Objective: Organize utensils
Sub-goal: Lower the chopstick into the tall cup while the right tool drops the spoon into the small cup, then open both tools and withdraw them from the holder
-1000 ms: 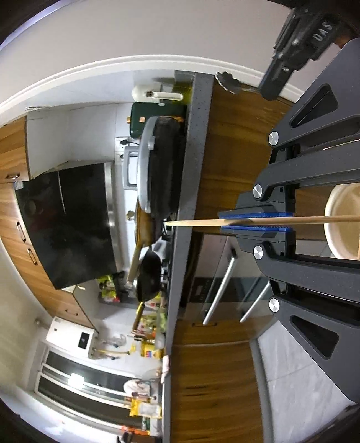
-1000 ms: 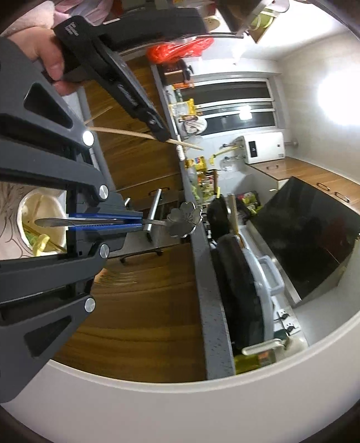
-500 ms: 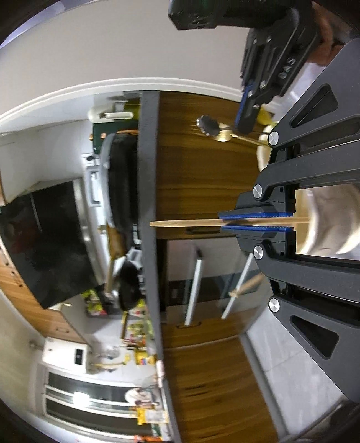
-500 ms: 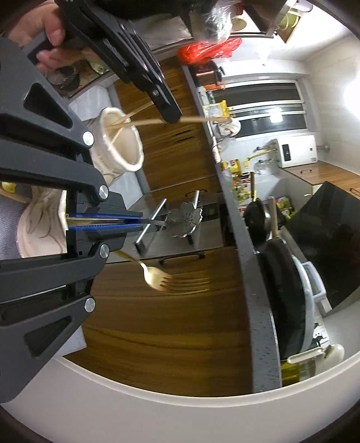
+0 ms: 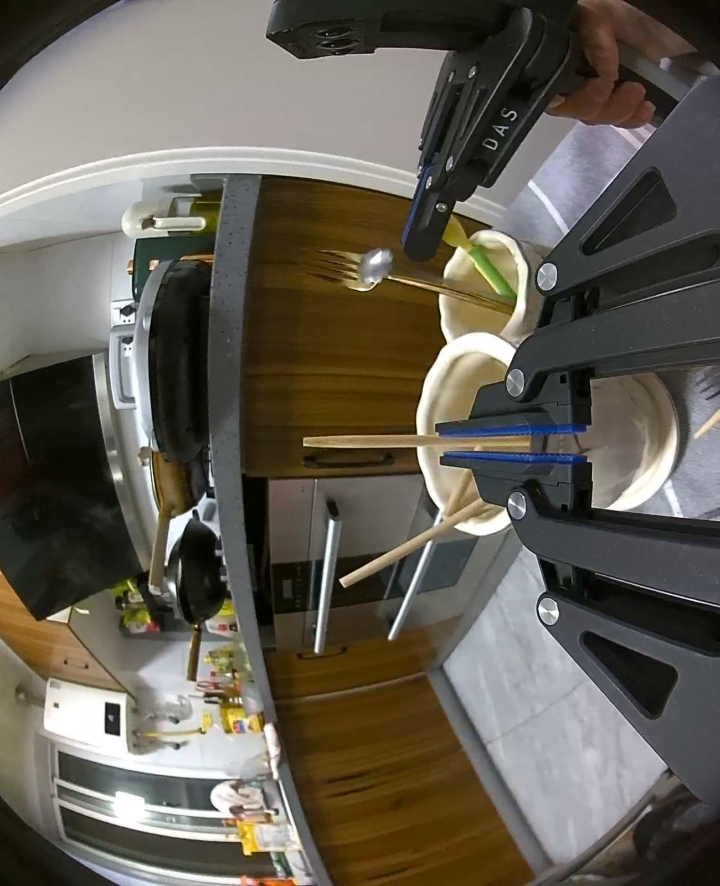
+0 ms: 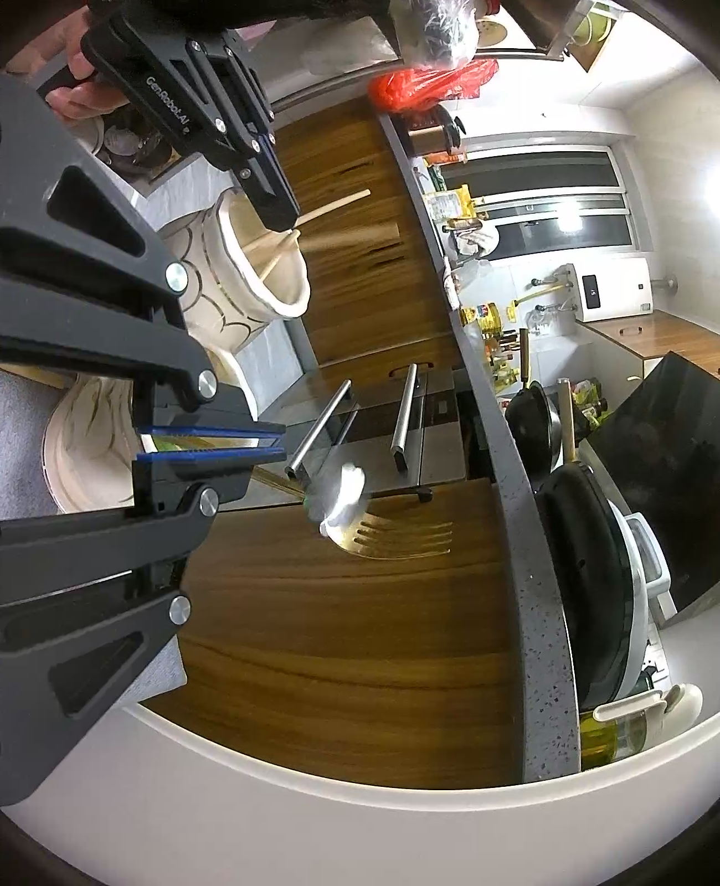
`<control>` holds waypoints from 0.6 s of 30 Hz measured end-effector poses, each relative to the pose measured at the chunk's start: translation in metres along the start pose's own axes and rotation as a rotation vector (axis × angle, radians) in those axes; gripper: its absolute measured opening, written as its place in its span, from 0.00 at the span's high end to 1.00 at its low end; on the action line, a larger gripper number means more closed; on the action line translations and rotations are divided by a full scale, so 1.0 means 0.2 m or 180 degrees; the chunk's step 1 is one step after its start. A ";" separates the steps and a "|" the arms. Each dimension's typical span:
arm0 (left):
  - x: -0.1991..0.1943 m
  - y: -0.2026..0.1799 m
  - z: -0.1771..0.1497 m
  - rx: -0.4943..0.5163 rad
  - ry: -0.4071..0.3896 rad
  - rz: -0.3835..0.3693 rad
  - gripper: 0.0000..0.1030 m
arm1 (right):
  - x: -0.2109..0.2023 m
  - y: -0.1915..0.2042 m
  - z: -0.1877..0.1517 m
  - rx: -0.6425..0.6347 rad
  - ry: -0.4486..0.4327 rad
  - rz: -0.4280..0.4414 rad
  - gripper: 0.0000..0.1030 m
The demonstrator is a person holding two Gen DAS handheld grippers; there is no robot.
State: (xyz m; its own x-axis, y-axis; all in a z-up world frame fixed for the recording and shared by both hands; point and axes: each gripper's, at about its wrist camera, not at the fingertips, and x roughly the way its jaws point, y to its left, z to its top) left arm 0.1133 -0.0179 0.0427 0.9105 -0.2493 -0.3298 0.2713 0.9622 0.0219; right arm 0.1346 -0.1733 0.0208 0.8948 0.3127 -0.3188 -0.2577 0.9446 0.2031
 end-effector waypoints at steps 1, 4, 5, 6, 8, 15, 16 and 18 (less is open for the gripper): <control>0.00 0.00 0.00 -0.0011 0.0000 0.0003 0.94 | 0.00 0.00 0.00 -0.0001 -0.0002 -0.0005 0.97; -0.02 0.01 0.00 -0.0037 0.0002 -0.0011 0.94 | 0.01 0.00 0.01 0.0018 -0.0004 -0.0004 0.97; -0.02 0.01 0.00 -0.0032 0.0001 -0.0010 0.94 | 0.01 -0.01 0.01 0.0032 -0.0006 0.0003 0.97; -0.01 0.01 0.00 -0.0028 0.0003 -0.0010 0.94 | 0.00 -0.01 0.01 0.0038 -0.0007 0.0005 0.97; -0.02 0.01 0.00 -0.0026 0.0002 -0.0008 0.91 | -0.01 -0.01 0.01 0.0042 -0.0017 -0.0002 0.96; -0.11 0.02 -0.02 -0.0063 -0.0025 -0.0057 0.66 | -0.13 -0.01 0.01 0.0019 -0.0044 -0.0023 0.67; -0.12 0.03 -0.03 -0.0071 -0.0020 -0.0058 0.64 | -0.15 -0.01 0.00 0.0007 -0.0030 -0.0041 0.63; -0.16 0.04 -0.04 -0.0099 -0.0008 -0.0065 0.54 | -0.18 -0.01 -0.01 -0.0014 -0.0005 -0.0063 0.53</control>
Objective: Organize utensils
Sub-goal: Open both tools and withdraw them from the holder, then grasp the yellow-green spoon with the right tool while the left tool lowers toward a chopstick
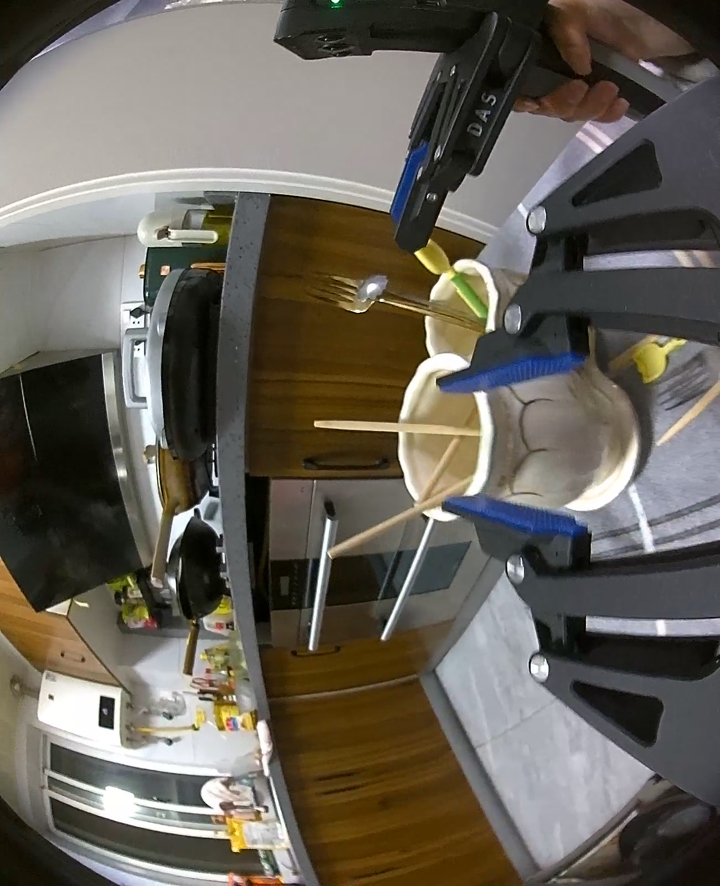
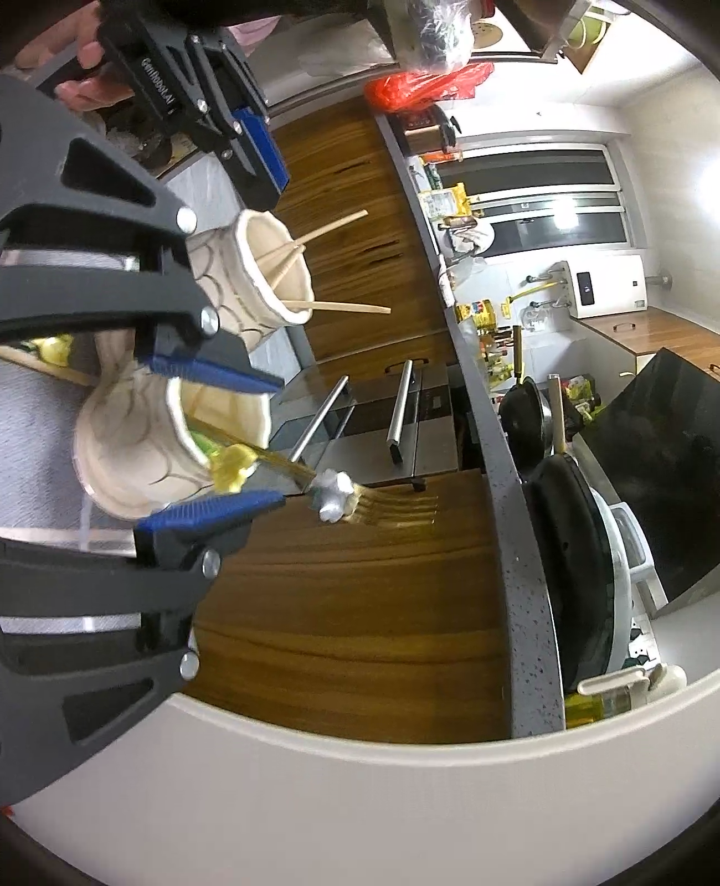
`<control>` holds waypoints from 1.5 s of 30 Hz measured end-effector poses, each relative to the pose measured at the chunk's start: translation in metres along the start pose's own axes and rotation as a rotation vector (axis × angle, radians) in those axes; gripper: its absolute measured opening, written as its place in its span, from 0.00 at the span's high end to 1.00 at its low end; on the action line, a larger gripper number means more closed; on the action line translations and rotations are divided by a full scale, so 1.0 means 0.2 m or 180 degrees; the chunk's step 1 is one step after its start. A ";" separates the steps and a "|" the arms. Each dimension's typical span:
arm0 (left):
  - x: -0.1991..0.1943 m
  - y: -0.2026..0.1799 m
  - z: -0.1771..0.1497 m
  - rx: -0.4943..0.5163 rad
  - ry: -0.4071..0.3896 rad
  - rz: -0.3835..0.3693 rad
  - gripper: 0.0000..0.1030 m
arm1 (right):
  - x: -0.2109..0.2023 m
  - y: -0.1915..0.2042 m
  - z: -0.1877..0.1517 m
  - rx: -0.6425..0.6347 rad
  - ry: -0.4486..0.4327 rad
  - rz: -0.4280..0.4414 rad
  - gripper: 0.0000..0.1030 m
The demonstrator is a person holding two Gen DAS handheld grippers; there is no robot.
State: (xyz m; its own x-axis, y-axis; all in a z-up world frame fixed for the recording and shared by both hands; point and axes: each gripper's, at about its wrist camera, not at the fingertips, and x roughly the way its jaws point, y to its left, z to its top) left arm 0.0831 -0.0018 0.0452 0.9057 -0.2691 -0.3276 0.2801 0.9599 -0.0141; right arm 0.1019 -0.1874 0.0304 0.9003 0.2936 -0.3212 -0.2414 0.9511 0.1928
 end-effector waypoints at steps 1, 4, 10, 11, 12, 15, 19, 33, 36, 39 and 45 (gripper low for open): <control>-0.01 0.00 0.00 -0.0011 0.0007 0.0002 0.51 | -0.02 0.00 -0.01 -0.0009 0.0015 0.0003 0.48; -0.07 0.02 -0.03 -0.0035 0.0032 0.0027 0.38 | -0.07 0.00 -0.03 -0.0032 0.0076 0.0029 0.33; -0.16 0.05 -0.10 -0.0040 0.0100 0.0149 0.10 | -0.15 0.01 -0.10 -0.0102 0.0223 0.0094 0.09; -0.18 0.06 -0.11 -0.0059 0.0111 0.0176 0.08 | -0.16 0.02 -0.12 -0.0112 0.0268 0.0103 0.06; -0.19 0.07 -0.13 -0.0087 0.0135 0.0205 0.07 | -0.16 0.02 -0.13 -0.0121 0.0306 0.0103 0.05; -0.22 0.10 -0.17 -0.0137 0.0226 0.0257 0.06 | -0.16 0.04 -0.17 -0.0177 0.0424 0.0092 0.05; -0.26 0.14 -0.25 -0.0158 0.0375 0.0320 0.05 | -0.15 0.06 -0.25 -0.0244 0.0598 0.0051 0.05; -0.30 0.19 -0.48 -0.0203 0.0793 0.0353 0.05 | 0.02 0.14 -0.48 -0.0373 0.1287 -0.0067 0.06; -0.30 0.17 -0.50 -0.0184 0.0849 0.0335 0.05 | 0.04 0.15 -0.50 -0.0372 0.1367 -0.0077 0.06; -0.29 0.17 -0.51 -0.0155 0.0879 0.0338 0.05 | 0.04 0.18 -0.52 -0.0407 0.1403 -0.0042 0.08; -0.27 0.19 -0.52 -0.0240 0.0921 0.0329 0.05 | 0.08 0.24 -0.54 -0.0487 0.1532 0.0099 0.38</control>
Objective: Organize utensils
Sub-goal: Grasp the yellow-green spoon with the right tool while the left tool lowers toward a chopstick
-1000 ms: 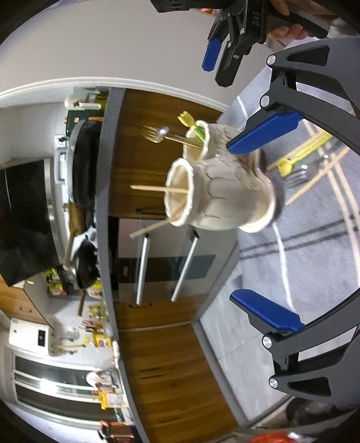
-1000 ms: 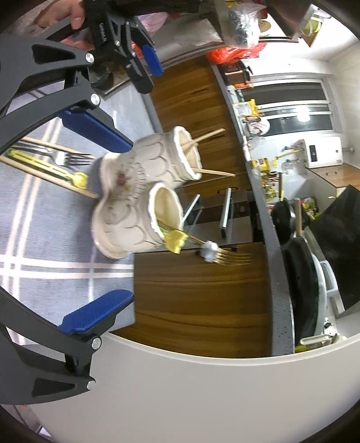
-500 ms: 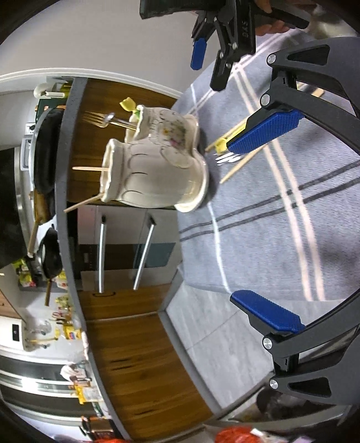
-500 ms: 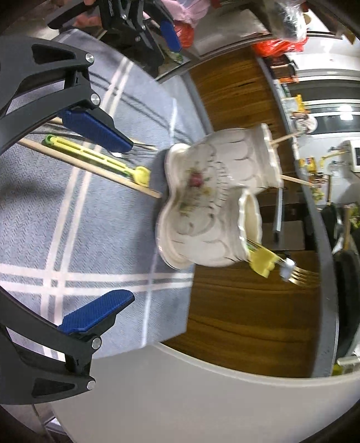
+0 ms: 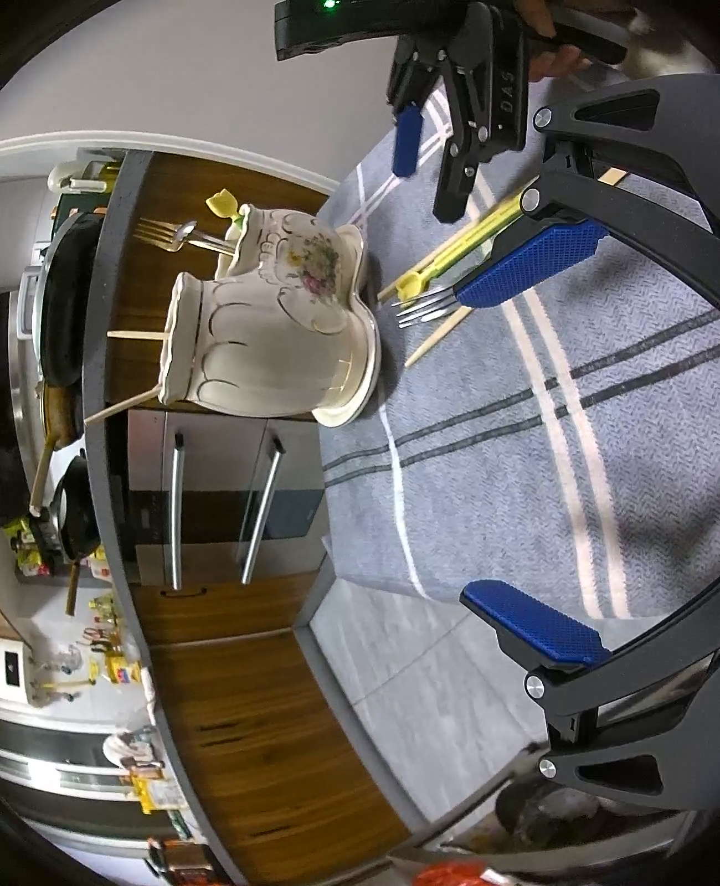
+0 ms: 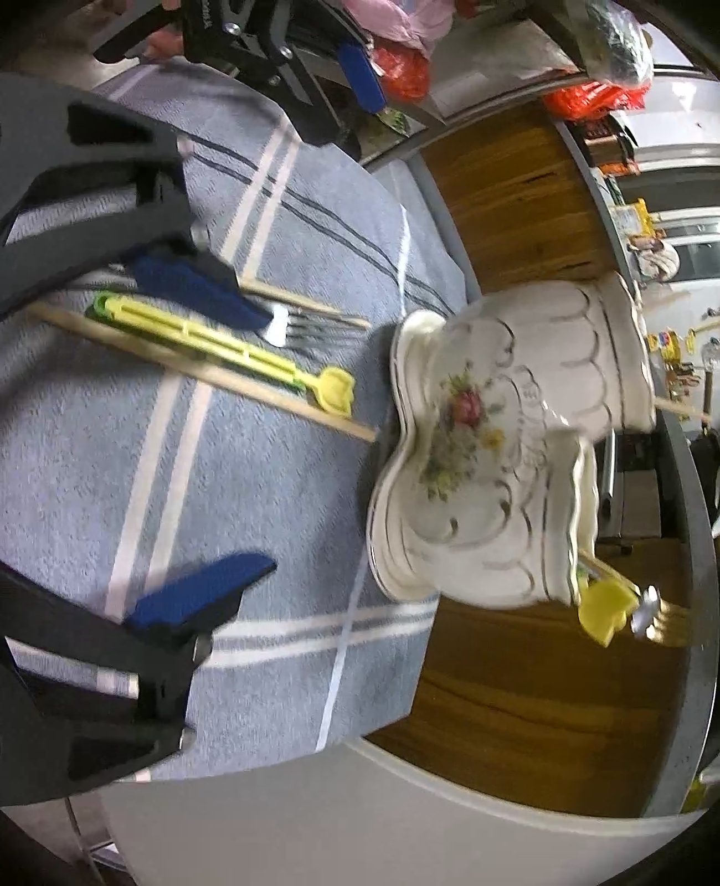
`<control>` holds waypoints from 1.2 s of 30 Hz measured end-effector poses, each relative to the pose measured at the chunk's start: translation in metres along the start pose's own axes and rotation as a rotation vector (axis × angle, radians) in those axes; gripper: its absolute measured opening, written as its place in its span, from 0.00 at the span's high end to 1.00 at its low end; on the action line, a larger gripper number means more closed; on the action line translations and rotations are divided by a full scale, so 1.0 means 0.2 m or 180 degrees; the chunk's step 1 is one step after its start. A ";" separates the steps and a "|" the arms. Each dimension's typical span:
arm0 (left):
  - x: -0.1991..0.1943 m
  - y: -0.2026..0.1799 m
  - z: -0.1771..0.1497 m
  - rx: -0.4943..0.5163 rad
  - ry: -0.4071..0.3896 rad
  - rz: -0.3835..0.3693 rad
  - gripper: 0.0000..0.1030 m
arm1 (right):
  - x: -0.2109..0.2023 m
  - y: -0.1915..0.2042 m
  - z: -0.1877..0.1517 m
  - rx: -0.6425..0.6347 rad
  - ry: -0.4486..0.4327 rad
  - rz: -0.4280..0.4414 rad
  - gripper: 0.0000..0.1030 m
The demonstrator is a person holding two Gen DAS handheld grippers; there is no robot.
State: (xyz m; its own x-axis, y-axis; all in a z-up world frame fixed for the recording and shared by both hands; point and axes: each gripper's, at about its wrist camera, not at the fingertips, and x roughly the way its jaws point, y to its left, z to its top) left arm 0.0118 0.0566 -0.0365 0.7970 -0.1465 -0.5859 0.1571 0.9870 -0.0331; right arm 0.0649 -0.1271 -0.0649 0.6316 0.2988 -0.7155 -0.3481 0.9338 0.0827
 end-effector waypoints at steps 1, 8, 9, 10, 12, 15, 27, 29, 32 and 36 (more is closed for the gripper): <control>0.00 0.00 0.00 -0.0006 0.0006 -0.0007 0.05 | 0.01 0.01 0.00 -0.0010 0.0029 0.0044 0.48; 0.02 -0.01 0.01 0.0012 0.0023 -0.0043 0.05 | 0.06 0.11 0.04 -0.0115 0.0195 0.0174 0.84; 0.02 -0.01 0.01 0.0008 0.0021 -0.0047 0.05 | 0.07 0.11 0.04 -0.0126 0.0217 0.0169 0.86; 0.01 -0.01 0.01 0.0001 0.0019 -0.0052 0.05 | 0.08 0.12 0.04 -0.0132 0.0249 0.0163 0.86; 0.01 -0.01 0.01 -0.0016 0.0017 -0.0065 0.05 | 0.10 0.12 0.05 -0.0117 0.0305 0.0140 0.86; 0.01 0.00 0.01 -0.0031 0.0012 -0.0085 0.05 | 0.12 0.13 0.06 -0.0135 0.0342 0.0078 0.86; -0.04 0.00 0.02 -0.0078 -0.0017 -0.0124 0.05 | 0.16 0.18 0.07 -0.0293 0.0538 -0.0096 0.86; -0.04 -0.01 0.02 -0.0084 0.0006 -0.0134 0.05 | 0.15 0.16 0.07 -0.0200 0.0497 -0.0010 0.89; -0.03 -0.04 0.02 -0.0079 0.0080 -0.0136 0.05 | 0.09 0.11 0.05 -0.0058 0.0365 0.0084 0.91; 0.01 -0.12 0.02 -0.0041 0.0255 -0.0099 0.05 | -0.04 0.01 0.02 0.0098 0.0137 0.0232 0.91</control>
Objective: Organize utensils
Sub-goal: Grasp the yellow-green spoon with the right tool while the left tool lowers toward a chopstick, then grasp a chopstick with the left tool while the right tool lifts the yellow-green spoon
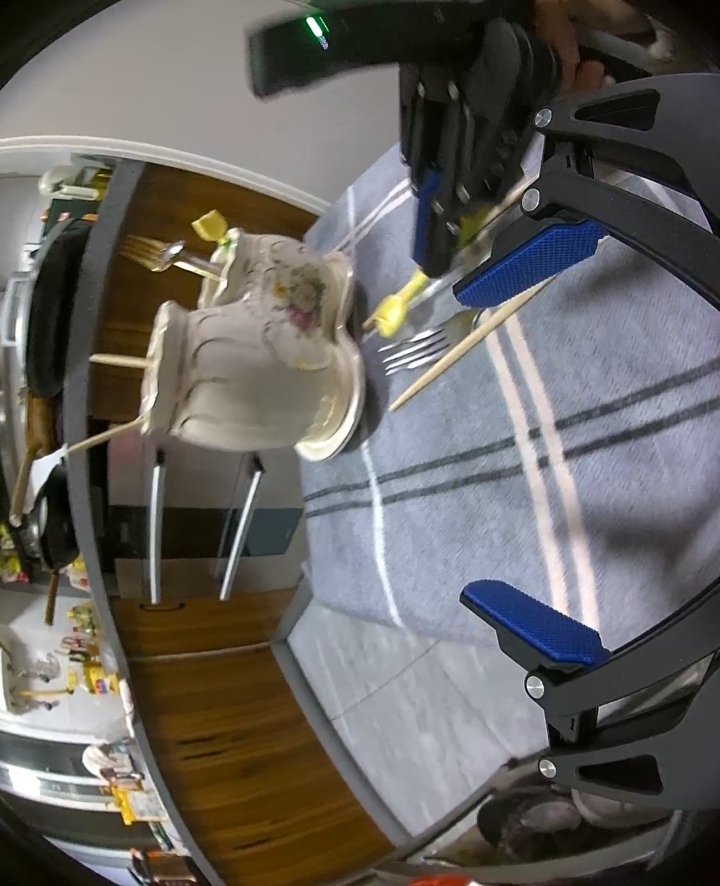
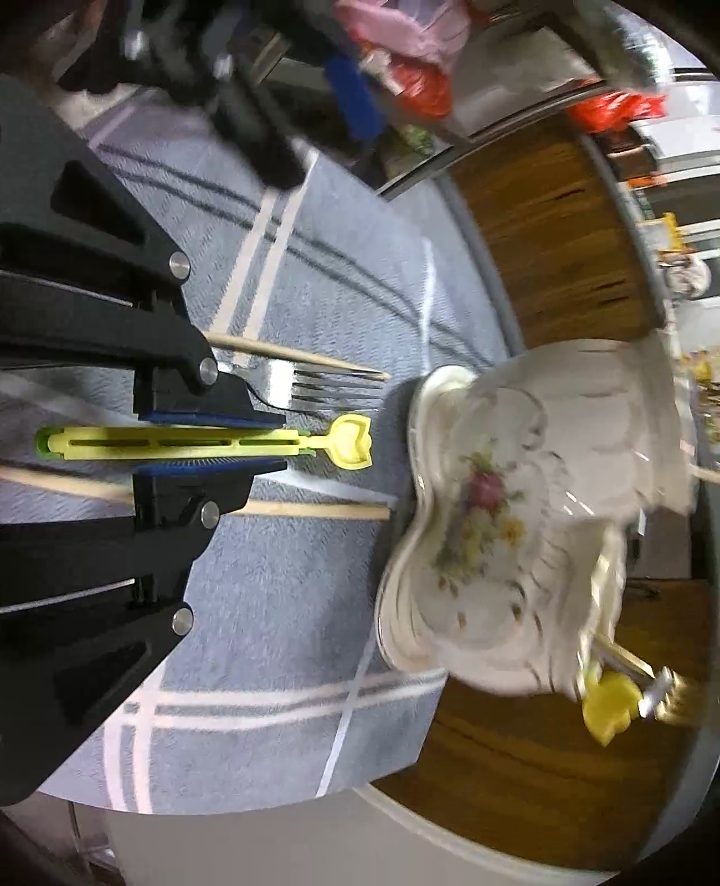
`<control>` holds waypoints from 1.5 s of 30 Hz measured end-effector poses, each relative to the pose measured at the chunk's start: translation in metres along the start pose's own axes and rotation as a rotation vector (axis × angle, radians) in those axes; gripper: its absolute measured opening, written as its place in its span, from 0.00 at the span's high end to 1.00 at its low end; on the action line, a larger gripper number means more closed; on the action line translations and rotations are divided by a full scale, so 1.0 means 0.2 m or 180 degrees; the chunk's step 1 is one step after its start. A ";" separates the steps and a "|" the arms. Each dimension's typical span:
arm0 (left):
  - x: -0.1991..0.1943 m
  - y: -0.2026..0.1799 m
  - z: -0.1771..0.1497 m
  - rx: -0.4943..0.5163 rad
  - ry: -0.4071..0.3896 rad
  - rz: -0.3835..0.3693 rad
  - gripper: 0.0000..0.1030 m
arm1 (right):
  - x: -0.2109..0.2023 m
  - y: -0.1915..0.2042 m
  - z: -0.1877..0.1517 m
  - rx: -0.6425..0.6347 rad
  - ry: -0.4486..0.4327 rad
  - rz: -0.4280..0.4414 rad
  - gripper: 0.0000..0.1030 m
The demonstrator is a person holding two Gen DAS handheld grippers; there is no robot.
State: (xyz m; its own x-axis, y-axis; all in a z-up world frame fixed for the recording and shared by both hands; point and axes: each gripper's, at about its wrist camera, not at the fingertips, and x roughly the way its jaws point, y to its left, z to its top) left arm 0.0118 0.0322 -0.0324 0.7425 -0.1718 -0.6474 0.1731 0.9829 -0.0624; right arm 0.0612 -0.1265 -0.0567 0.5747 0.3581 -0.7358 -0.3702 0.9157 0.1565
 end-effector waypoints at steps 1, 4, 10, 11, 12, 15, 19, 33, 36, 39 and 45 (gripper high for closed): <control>0.01 -0.02 0.00 -0.0003 0.0044 0.0014 0.05 | -0.04 -0.03 -0.01 0.0045 -0.0056 0.0017 0.91; 0.08 -0.08 -0.01 -0.0025 0.0275 0.0002 0.05 | -0.13 -0.09 -0.03 0.0117 -0.0184 0.0070 0.91; 0.20 -0.20 -0.03 -0.0013 0.0615 0.0031 0.30 | -0.28 -0.19 -0.05 0.0196 -0.0382 0.0142 0.91; 0.21 -0.21 -0.03 -0.0004 0.0666 0.0051 0.37 | -0.30 -0.21 -0.06 0.0197 -0.0407 0.0145 0.91; 0.22 -0.22 -0.03 0.0004 0.0699 0.0062 0.40 | -0.29 -0.20 -0.05 0.0200 -0.0421 0.0149 0.91; 0.24 -0.25 -0.02 0.0043 0.0727 0.0119 0.44 | -0.31 -0.23 -0.07 0.0232 -0.0462 0.0169 0.91; 0.26 -0.30 -0.01 0.0146 0.0768 0.0237 0.52 | -0.31 -0.24 -0.09 0.0281 -0.0477 0.0197 0.91; 0.23 -0.23 0.01 0.0575 0.1024 0.0073 0.93 | -0.33 -0.28 -0.11 0.0338 -0.0515 0.0228 0.91; 0.22 -0.23 0.02 0.0585 0.1007 0.0137 0.92 | -0.32 -0.26 -0.11 0.0326 -0.0504 0.0235 0.91; 0.25 -0.24 0.02 0.0561 0.1000 0.0190 0.86 | -0.32 -0.24 -0.11 0.0291 -0.0494 0.0242 0.91; 0.26 -0.20 0.01 0.0572 0.0900 0.0122 0.93 | -0.35 -0.22 -0.10 0.0247 -0.0574 0.0250 0.91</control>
State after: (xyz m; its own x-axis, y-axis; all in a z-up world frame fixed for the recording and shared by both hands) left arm 0.0439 -0.0171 -0.0625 0.5460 -0.0852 -0.8334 0.2784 0.9567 0.0847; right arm 0.0235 -0.1954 -0.0257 0.6702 0.4494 -0.5906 -0.3657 0.8925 0.2640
